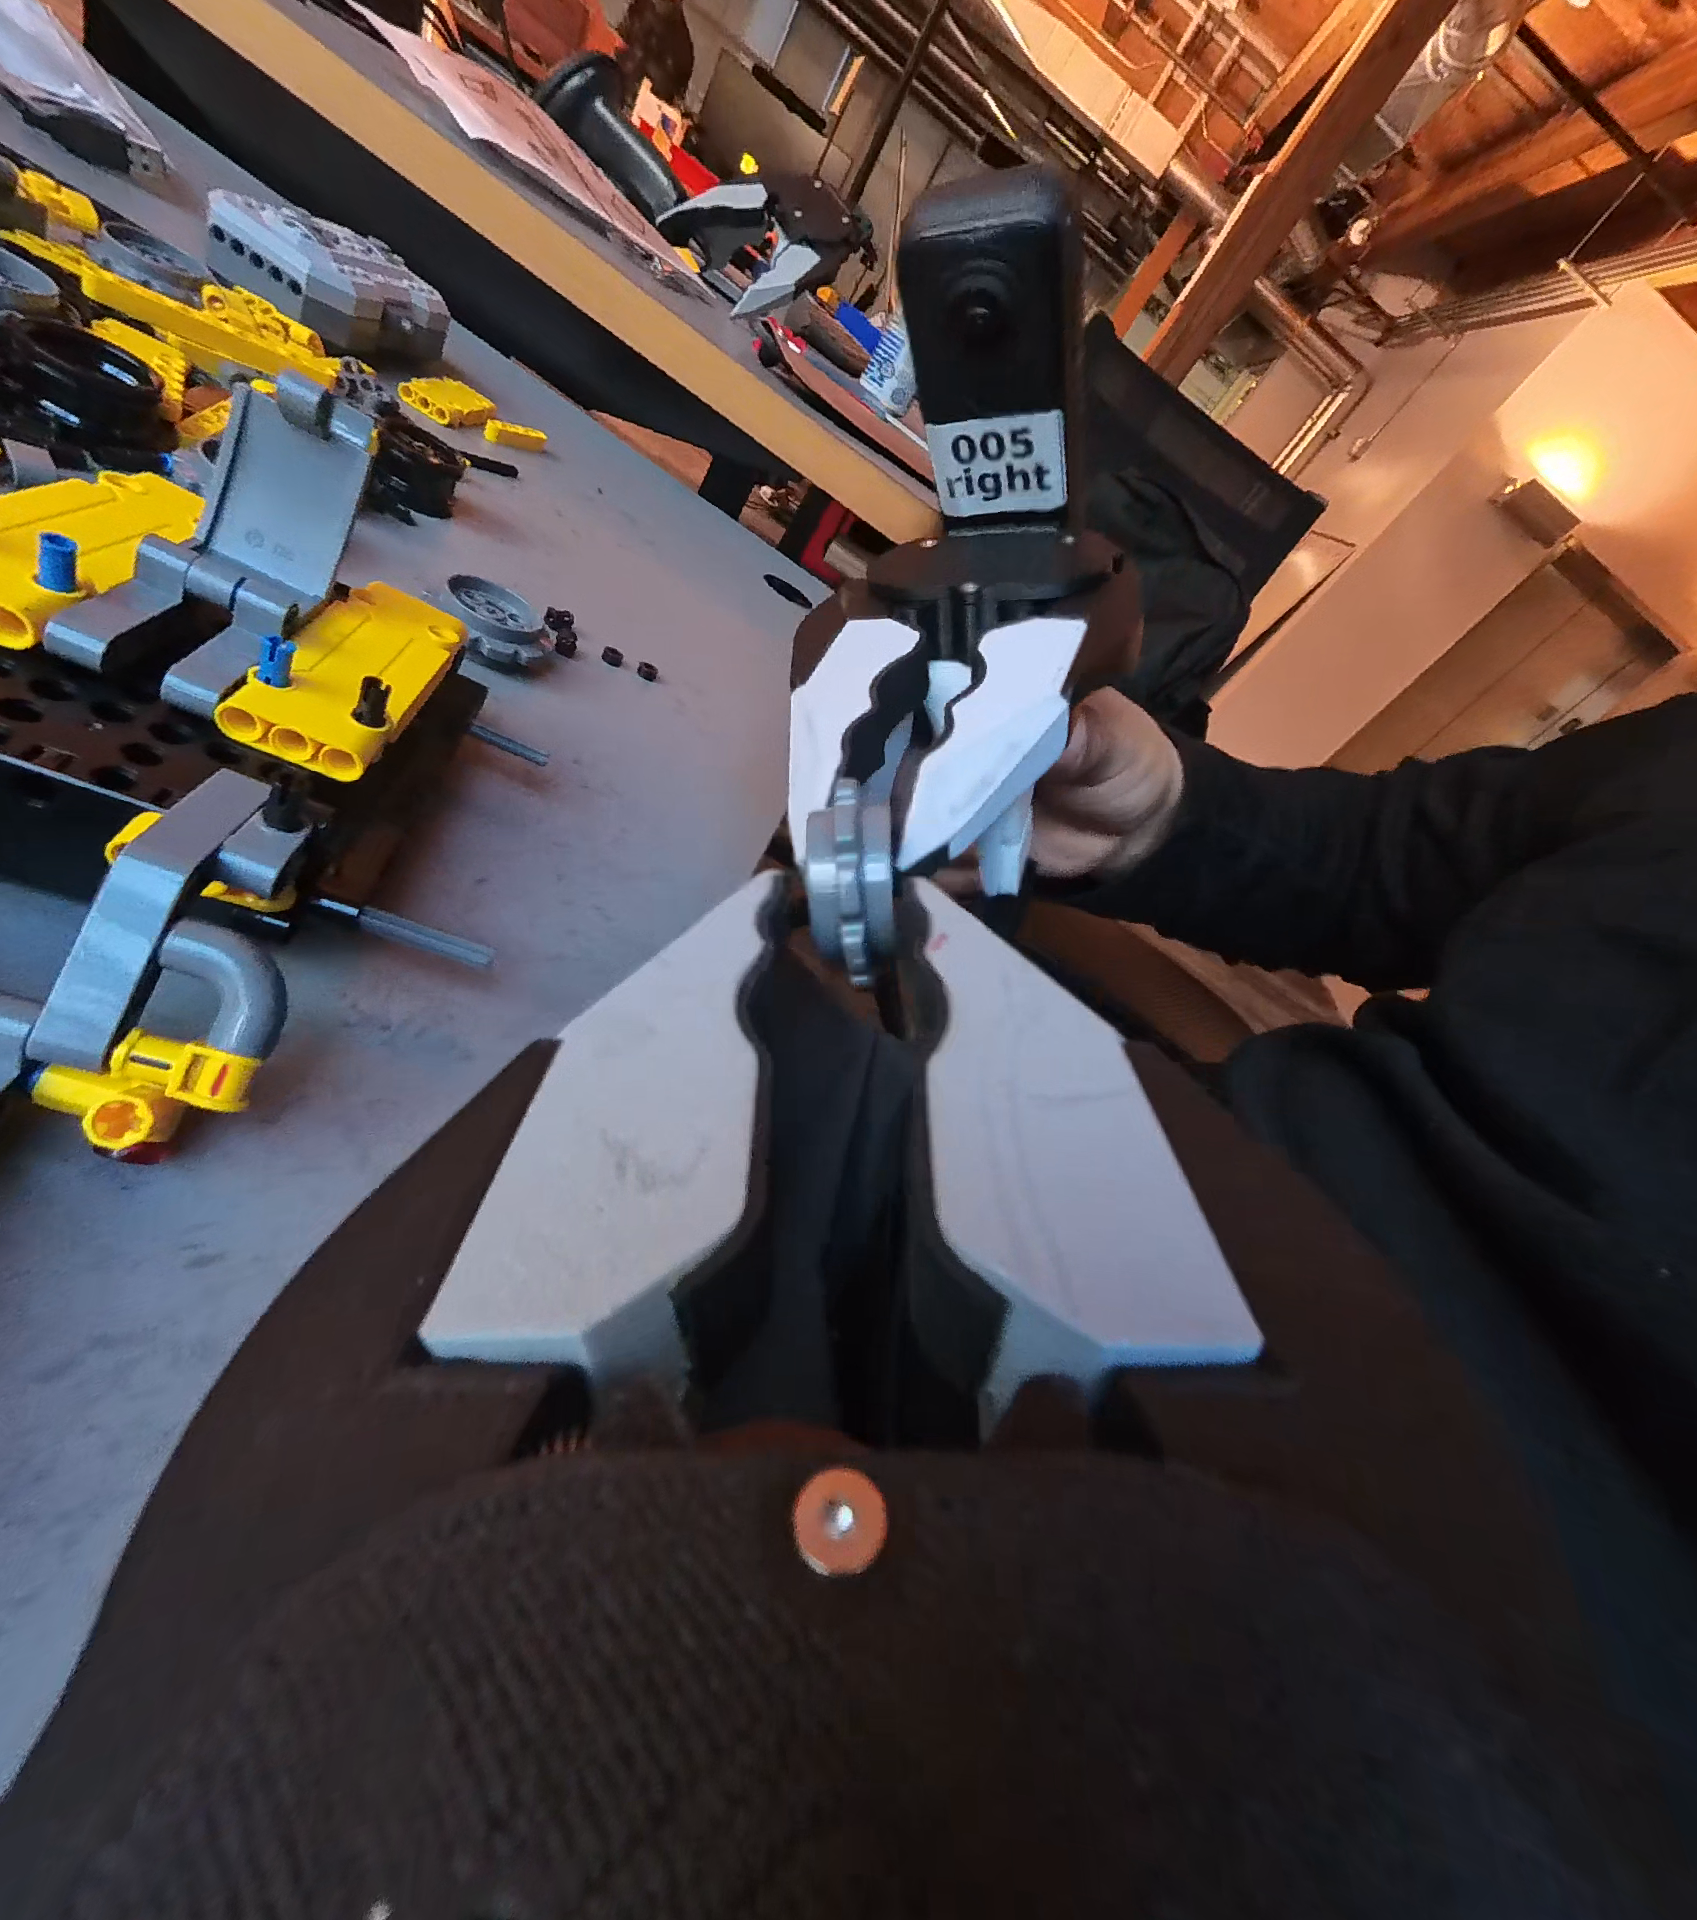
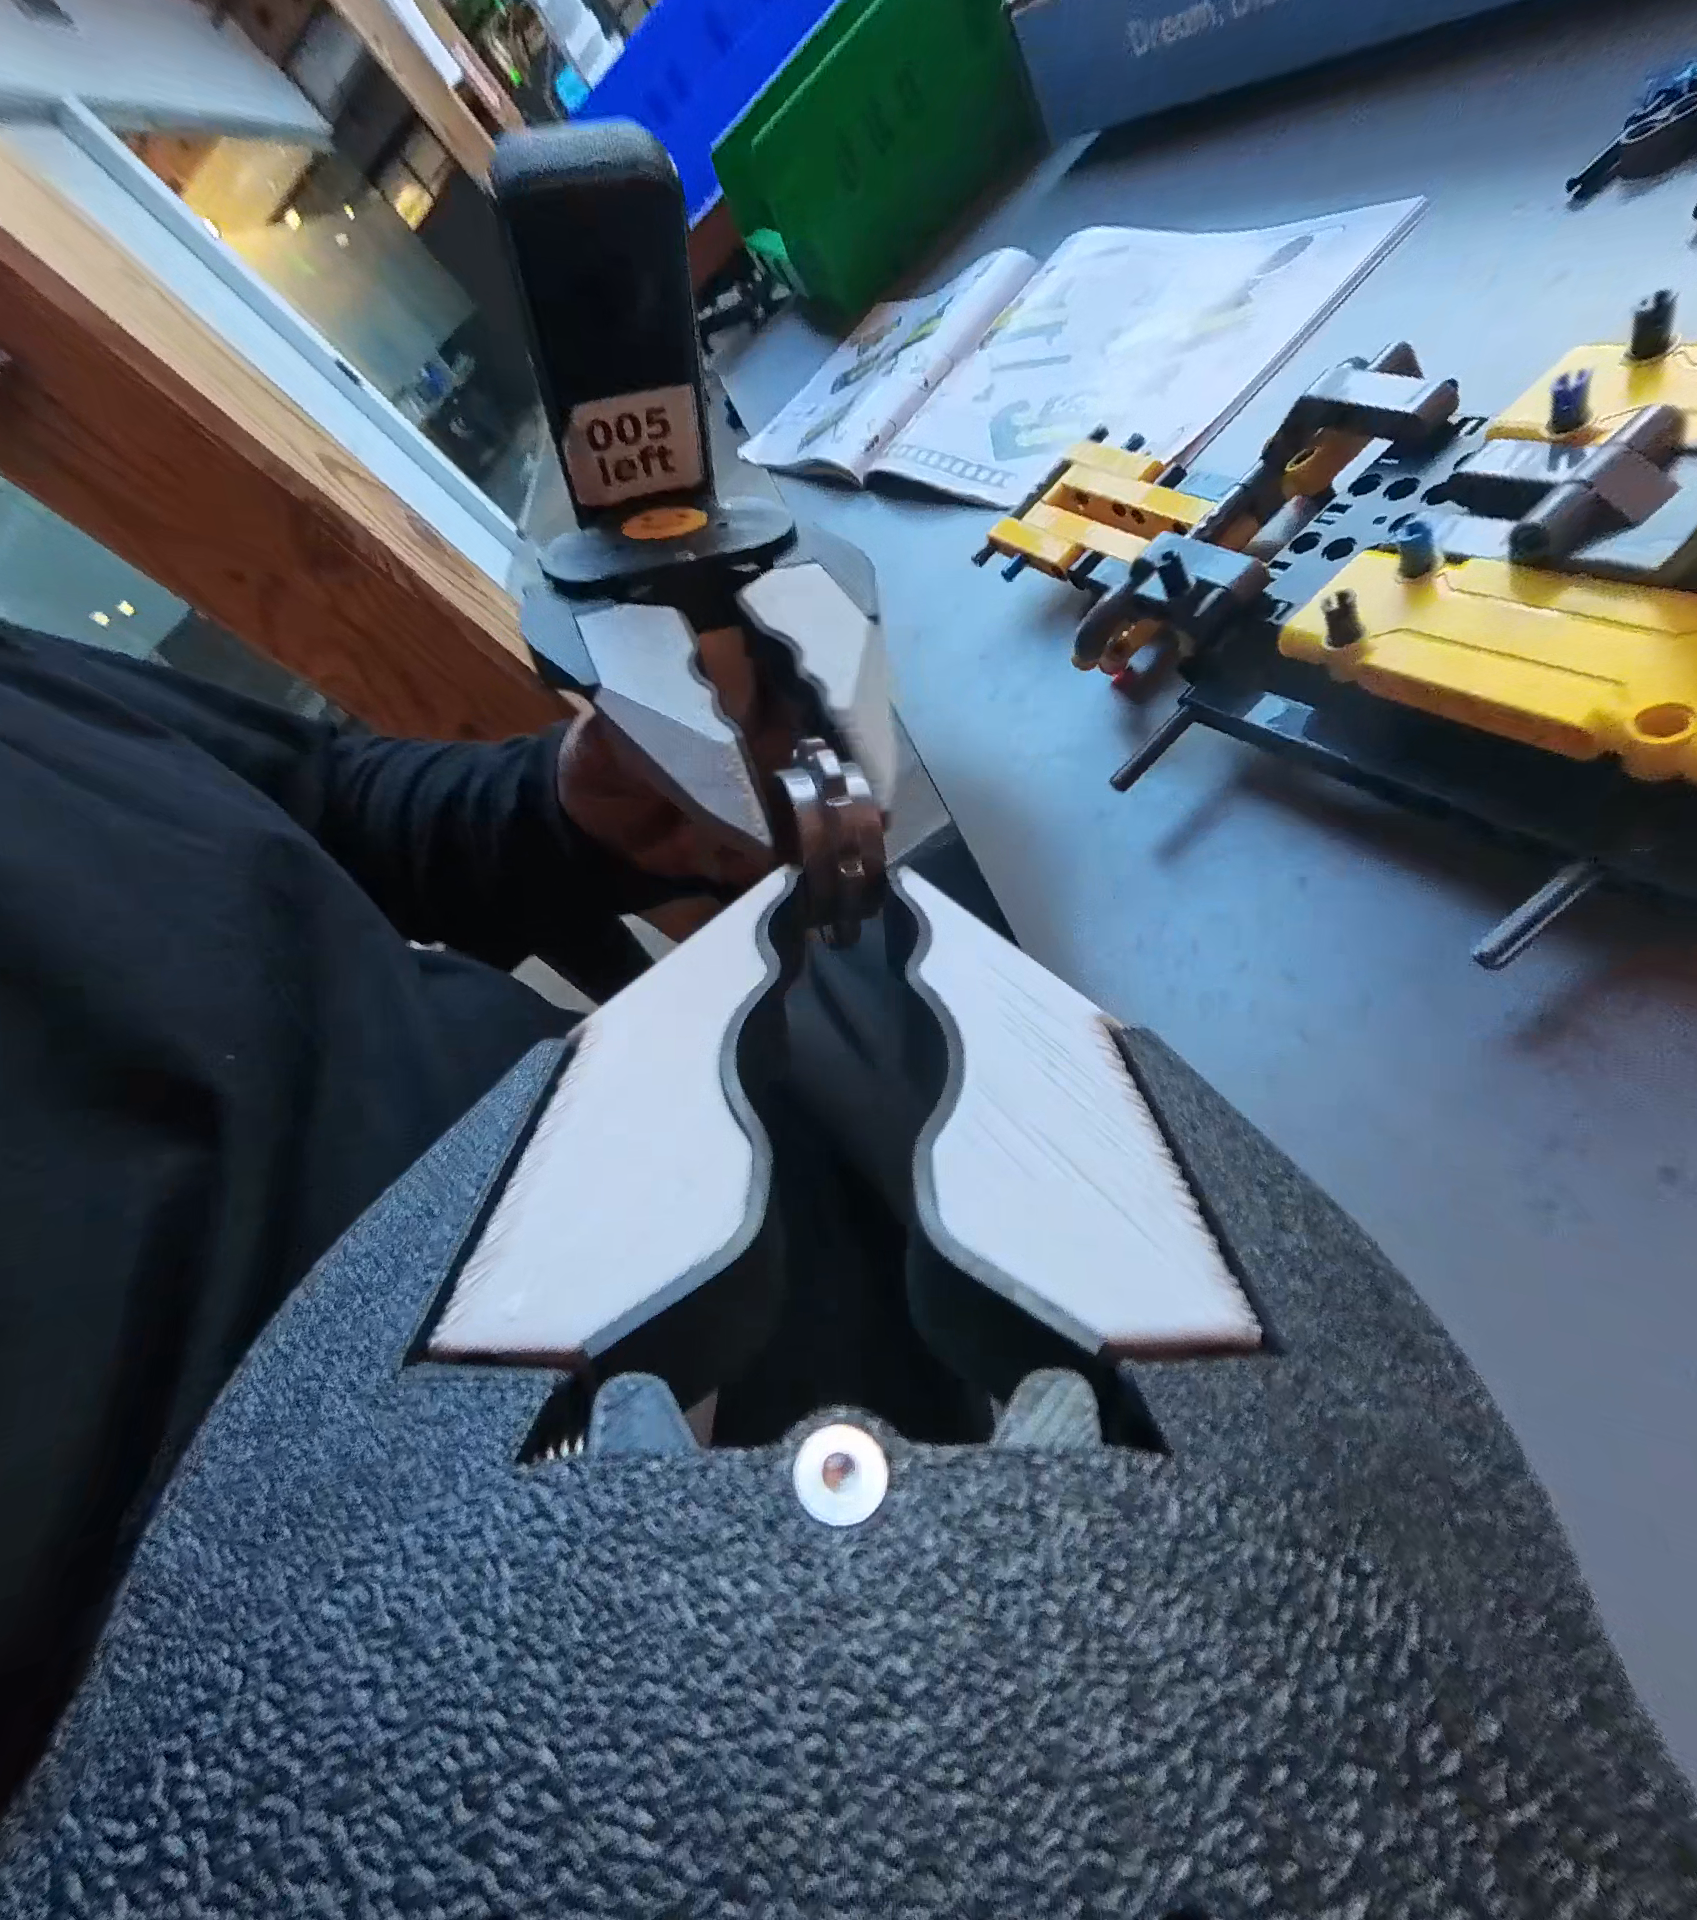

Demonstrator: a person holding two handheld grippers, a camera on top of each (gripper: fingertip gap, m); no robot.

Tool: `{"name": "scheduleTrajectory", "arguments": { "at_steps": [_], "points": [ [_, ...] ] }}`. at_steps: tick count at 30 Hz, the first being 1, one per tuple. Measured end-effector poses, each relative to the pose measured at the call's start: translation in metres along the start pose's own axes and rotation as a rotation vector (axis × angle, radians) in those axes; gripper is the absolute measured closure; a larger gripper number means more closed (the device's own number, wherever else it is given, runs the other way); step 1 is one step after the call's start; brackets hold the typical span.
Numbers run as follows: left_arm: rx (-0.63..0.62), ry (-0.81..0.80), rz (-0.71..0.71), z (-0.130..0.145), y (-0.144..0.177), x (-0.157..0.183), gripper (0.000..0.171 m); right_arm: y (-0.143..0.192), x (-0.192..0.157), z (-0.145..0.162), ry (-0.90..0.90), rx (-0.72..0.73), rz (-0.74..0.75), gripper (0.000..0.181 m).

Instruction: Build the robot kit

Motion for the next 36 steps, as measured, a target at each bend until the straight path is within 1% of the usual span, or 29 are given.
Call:
{"name": "scheduleTrajectory", "arguments": {
  "at_steps": [1,4,6,8,10,13,15,18,19,20,23,25,27,28,32,36],
  "points": [
    [-0.011,-0.015,0.002,0.002,0.0,0.001,0.158,0.0,0.001,0.003,0.021,-0.013,0.008,0.167],
    [-0.047,-0.059,-0.015,0.008,0.003,0.002,0.159,-0.002,0.0,0.01,0.069,-0.052,0.016,0.166],
    [-0.053,-0.041,-0.032,0.01,0.005,0.001,0.159,-0.004,0.001,0.013,0.128,-0.069,0.021,0.166],
    [-0.054,-0.02,-0.052,0.012,0.006,-0.001,0.159,-0.005,0.004,0.017,0.225,-0.1,0.045,0.163],
    [-0.057,-0.024,-0.079,0.013,0.007,-0.005,0.159,-0.007,0.007,0.02,0.335,-0.143,0.068,0.159],
    [-0.061,-0.068,-0.104,0.012,0.01,-0.01,0.159,-0.01,0.015,0.023,0.514,-0.214,0.123,0.139],
    [-0.07,-0.112,-0.116,0.011,0.011,-0.012,0.159,-0.01,0.015,0.017,0.598,-0.208,0.124,0.138],
    [-0.089,-0.16,-0.13,0.012,0.013,-0.016,0.159,-0.008,0.013,0.0,0.614,-0.147,0.084,0.145],
    [-0.098,-0.169,-0.129,0.013,0.012,-0.016,0.159,-0.007,0.011,-0.003,0.617,-0.132,0.055,0.153],
    [-0.106,-0.173,-0.121,0.015,0.012,-0.016,0.159,-0.008,0.009,-0.004,0.616,-0.13,0.028,0.156],
    [-0.11,-0.191,-0.108,0.015,0.01,-0.014,0.159,-0.012,0.005,0.002,0.585,-0.18,-0.047,0.157],
    [-0.115,-0.204,-0.112,0.016,0.01,-0.014,0.159,-0.016,0.009,0.005,0.565,-0.205,-0.053,0.158],
    [-0.119,-0.209,-0.117,0.016,0.012,-0.016,0.159,-0.018,0.012,0.004,0.555,-0.212,-0.065,0.166],
    [-0.113,-0.199,-0.111,0.015,0.012,-0.015,0.159,-0.019,0.013,0.004,0.545,-0.218,-0.076,0.17],
    [-0.083,-0.15,-0.111,0.01,0.014,-0.018,0.159,-0.024,0.016,0.002,0.471,-0.228,-0.107,0.166],
    [-0.053,-0.085,-0.106,0.005,0.016,-0.023,0.159,-0.029,0.02,0.002,0.433,-0.243,-0.114,0.17]
  ]
}}
Point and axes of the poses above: each gripper's, where its closed fingertips meet, y back along the fingers, z out of its underside, x = y × z across the jaws, the point moved 1 cm from there along y, back along the fingers, and after that the axes turned 13 degrees about x, right-handed, at the moved point
